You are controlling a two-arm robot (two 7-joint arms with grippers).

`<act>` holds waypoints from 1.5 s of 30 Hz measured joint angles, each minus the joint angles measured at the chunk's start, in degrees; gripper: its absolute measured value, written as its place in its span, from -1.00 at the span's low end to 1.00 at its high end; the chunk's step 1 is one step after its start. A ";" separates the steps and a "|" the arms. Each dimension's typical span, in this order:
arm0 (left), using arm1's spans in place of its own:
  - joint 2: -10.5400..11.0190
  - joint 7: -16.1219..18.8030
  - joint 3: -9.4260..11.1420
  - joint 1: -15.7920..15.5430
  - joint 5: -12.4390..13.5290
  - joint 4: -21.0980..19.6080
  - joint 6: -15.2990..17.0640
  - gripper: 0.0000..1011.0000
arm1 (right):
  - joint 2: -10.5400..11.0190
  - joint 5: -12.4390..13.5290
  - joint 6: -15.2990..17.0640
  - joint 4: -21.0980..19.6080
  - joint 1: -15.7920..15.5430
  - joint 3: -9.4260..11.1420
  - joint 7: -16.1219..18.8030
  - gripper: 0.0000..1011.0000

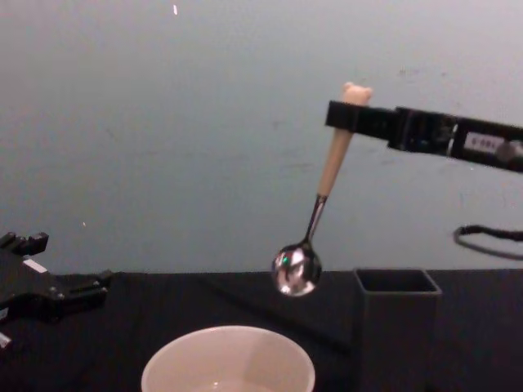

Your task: Pick up the stirring spoon with one hand, stir inside the cup, then place it back in its original position.

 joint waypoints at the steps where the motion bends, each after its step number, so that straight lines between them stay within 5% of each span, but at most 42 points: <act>1: 0.00 0.00 0.00 0.00 0.00 0.00 0.00 0.98 | -0.06 -0.35 -0.33 0.20 0.05 -0.59 0.39 -0.56; 21: 0.00 0.00 0.00 0.00 0.00 0.00 0.00 0.98 | -1.83 -5.67 -3.48 5.85 1.13 -6.16 4.01 -0.56; 45: 0.00 0.00 0.00 0.00 0.00 0.00 0.00 0.98 | -3.34 -12.11 -5.45 7.22 1.18 -9.77 6.85 -0.56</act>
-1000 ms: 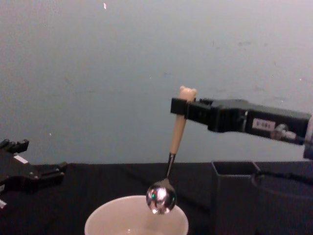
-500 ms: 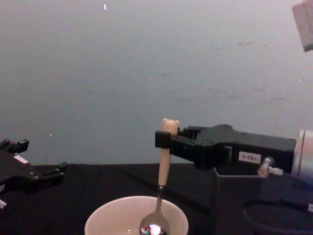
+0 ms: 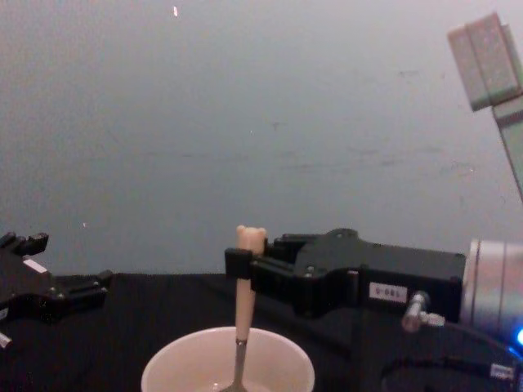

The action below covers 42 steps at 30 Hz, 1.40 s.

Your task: Pick up the stirring spoon with one hand, stir inside the cup, then place it back in its original position.

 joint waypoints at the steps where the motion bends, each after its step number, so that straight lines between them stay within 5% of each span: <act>1: 0.00 0.00 0.00 0.00 0.00 0.00 0.00 0.98 | -0.11 -0.17 -0.02 0.08 0.02 -0.11 0.07 -0.56; 18: 0.00 0.00 0.00 0.00 0.00 0.00 0.00 0.98 | -4.21 -2.99 0.01 4.69 2.62 -1.32 -0.38 -0.56; 29: 0.00 0.00 0.00 0.00 0.00 0.00 0.00 0.98 | -6.96 -4.73 -0.10 9.42 4.92 -0.17 -2.30 -0.56; 42: 0.00 0.00 0.00 0.00 0.00 0.00 0.00 0.98 | -4.71 -4.83 0.04 7.50 3.40 2.09 -1.95 -0.56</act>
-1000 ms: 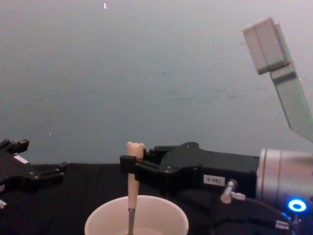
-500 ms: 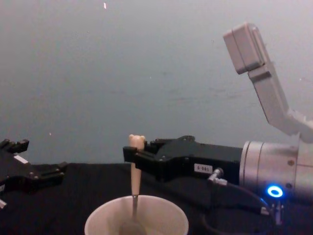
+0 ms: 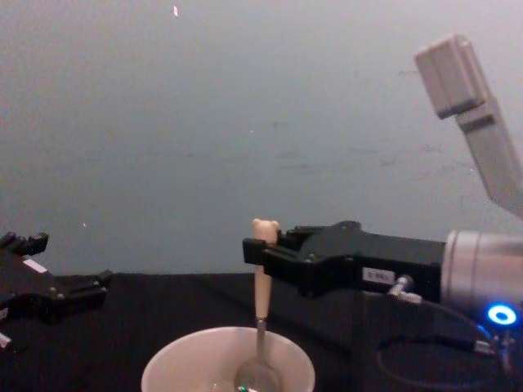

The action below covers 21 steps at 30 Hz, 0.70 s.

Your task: Pick up the stirring spoon with one hand, stir inside the cup, then place it back in its original position.

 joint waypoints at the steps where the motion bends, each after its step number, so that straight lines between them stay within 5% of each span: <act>1: 0.00 0.00 0.00 0.00 0.00 0.00 0.00 0.98 | 0.60 0.21 0.07 -0.81 -0.53 0.26 0.23 -0.56; 15: 0.00 0.00 0.00 0.00 0.00 0.00 0.00 0.98 | 6.14 3.55 1.64 -8.73 -5.71 0.94 3.10 -0.56; 21: 0.00 0.00 0.00 0.00 0.00 0.00 0.00 0.98 | 6.79 4.07 1.84 -9.73 -6.20 -0.16 3.84 -0.56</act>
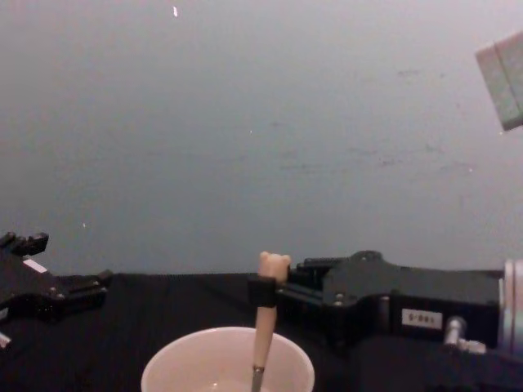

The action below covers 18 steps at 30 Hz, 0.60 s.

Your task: Pick up the stirring spoon with one hand, stir inside the cup, then place it back in its original position.

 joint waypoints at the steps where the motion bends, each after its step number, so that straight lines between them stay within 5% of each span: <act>1: 0.00 0.00 0.00 0.00 0.00 0.00 0.00 0.98 | -0.06 0.01 0.00 0.00 0.05 -0.18 0.04 -0.56; 18: 0.00 0.00 0.00 0.00 0.00 0.00 0.00 0.98 | -5.53 -1.49 0.21 5.42 4.28 -3.28 -1.86 -0.56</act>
